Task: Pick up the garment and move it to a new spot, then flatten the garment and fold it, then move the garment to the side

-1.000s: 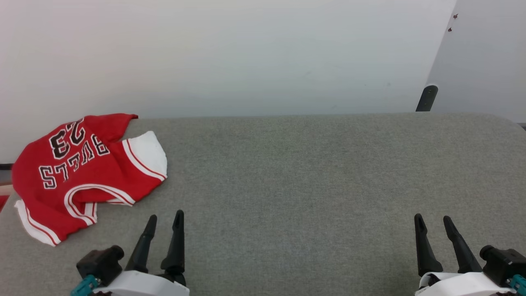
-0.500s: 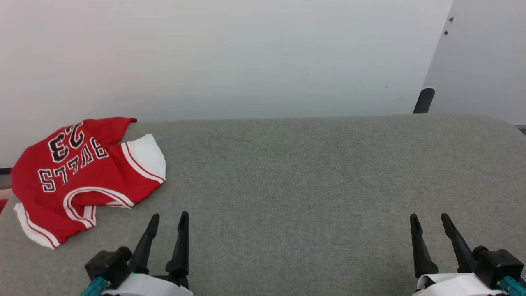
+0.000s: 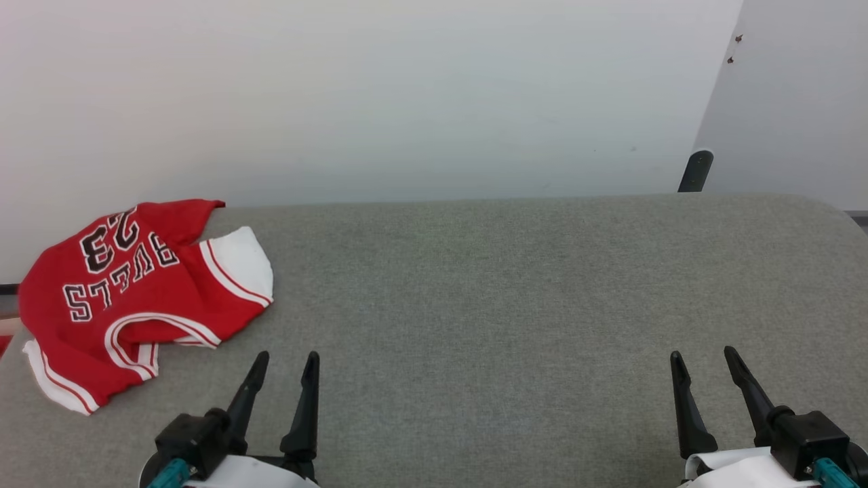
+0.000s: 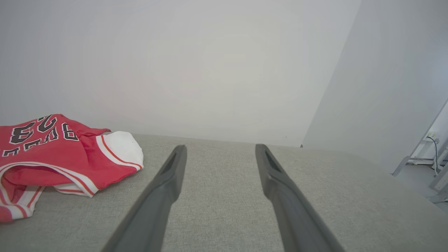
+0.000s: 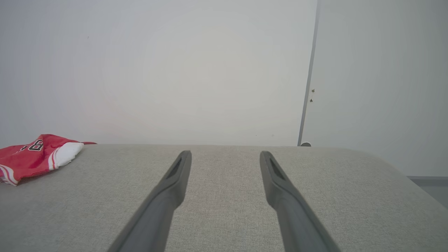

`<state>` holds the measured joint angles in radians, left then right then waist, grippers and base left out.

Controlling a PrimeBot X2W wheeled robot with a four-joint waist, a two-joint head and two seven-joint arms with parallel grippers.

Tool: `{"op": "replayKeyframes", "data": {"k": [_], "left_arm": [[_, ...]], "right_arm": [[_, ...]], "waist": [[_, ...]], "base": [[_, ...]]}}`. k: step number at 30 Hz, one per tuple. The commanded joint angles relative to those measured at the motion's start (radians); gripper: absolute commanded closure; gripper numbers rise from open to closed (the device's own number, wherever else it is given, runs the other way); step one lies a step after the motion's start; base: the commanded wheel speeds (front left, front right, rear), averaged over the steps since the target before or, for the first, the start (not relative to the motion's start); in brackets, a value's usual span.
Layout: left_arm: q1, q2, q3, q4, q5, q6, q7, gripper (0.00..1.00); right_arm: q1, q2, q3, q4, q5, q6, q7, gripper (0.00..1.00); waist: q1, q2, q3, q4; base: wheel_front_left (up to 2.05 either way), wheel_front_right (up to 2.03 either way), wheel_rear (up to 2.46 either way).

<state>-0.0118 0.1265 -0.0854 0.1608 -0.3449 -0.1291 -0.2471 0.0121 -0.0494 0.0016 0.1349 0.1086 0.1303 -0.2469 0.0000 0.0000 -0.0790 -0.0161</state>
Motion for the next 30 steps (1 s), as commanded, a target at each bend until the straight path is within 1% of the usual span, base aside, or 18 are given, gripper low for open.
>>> {"op": "replayKeyframes", "data": {"k": [1,8,14,18,24,30], "left_arm": [[0.003,0.004,-0.001,-0.001,0.020,-0.002,-0.007,0.00],[0.013,0.006,-0.002,-0.003,0.058,-0.002,-0.020,0.00],[0.018,0.007,0.000,-0.001,0.050,-0.002,-0.019,0.00],[0.017,0.011,-0.001,0.003,0.046,-0.002,-0.019,0.00],[0.011,0.023,0.011,0.015,0.047,-0.002,-0.019,0.00],[0.012,0.031,0.035,0.037,0.053,0.000,-0.018,0.00]], "right_arm": [[0.012,-0.001,0.002,-0.006,-0.020,0.001,-0.009,0.00],[0.018,-0.002,0.005,-0.009,-0.075,0.001,-0.021,0.00],[0.024,-0.002,0.000,-0.005,-0.078,0.001,-0.020,0.00],[0.026,-0.001,-0.001,-0.007,-0.077,0.001,-0.020,0.00],[0.039,-0.001,0.015,-0.006,-0.072,0.001,-0.016,0.00],[0.042,-0.001,0.042,0.005,-0.055,0.001,-0.014,0.00]], "waist": [[0.0000,0.0000,-0.002,-0.001],[0.0000,0.0000,-0.014,-0.006],[0.0000,0.0000,-0.020,-0.004],[0.0000,0.0000,-0.028,0.011],[0.0000,0.0000,-0.044,0.064],[0.0000,0.0000,-0.063,0.153]], "base": [[0.00,0.00,0.00],[0.00,0.00,0.00],[0.00,0.00,0.00],[0.00,0.00,0.00],[0.00,0.00,0.00],[0.00,0.00,0.00]]}}
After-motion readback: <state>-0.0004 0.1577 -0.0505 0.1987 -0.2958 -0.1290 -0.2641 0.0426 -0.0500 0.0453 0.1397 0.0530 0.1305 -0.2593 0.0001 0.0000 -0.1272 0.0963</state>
